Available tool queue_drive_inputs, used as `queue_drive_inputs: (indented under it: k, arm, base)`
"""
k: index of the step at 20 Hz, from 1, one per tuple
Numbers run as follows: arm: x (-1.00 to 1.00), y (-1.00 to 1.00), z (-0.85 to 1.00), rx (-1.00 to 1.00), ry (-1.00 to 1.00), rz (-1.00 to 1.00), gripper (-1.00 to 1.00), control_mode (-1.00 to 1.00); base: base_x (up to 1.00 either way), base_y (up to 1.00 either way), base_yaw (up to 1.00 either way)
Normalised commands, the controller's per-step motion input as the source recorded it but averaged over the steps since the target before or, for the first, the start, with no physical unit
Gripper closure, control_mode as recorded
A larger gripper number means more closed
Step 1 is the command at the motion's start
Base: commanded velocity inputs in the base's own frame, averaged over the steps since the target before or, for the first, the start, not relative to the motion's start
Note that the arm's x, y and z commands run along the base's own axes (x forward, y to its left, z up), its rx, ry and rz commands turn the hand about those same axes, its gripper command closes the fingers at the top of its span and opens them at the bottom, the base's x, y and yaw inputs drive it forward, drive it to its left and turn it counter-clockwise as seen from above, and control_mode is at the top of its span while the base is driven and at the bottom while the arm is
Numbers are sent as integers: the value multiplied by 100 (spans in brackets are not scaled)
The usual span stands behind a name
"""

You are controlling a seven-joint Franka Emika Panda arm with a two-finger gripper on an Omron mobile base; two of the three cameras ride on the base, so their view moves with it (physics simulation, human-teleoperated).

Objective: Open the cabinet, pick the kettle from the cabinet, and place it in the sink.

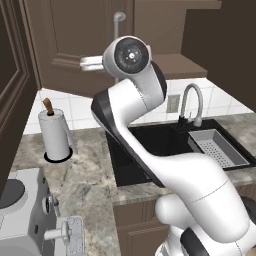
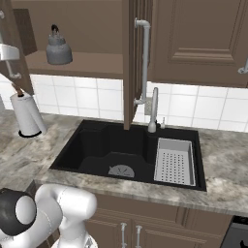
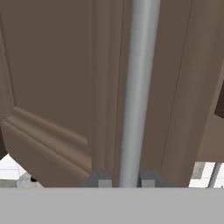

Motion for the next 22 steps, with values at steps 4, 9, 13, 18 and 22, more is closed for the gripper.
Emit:
queue_drive_inputs:
  k: [4, 9, 13, 18, 22]
  arm:
    - [-26, 43, 0, -5, -1, 0, 100, -100]
    - [-23, 43, 0, -6, 0, -1, 100, -100]
    - [-21, 37, 0, -2, 0, 0, 100, -100]
    - [-18, 33, 0, 0, 0, 0, 100, -100]
    - [-14, 31, 0, 0, 0, 0, 100, -100]
  base:
    - [0, 0, 0]
    - [0, 0, 0]
    - [0, 0, 0]
    - [0, 0, 0]
    - [0, 0, 0]
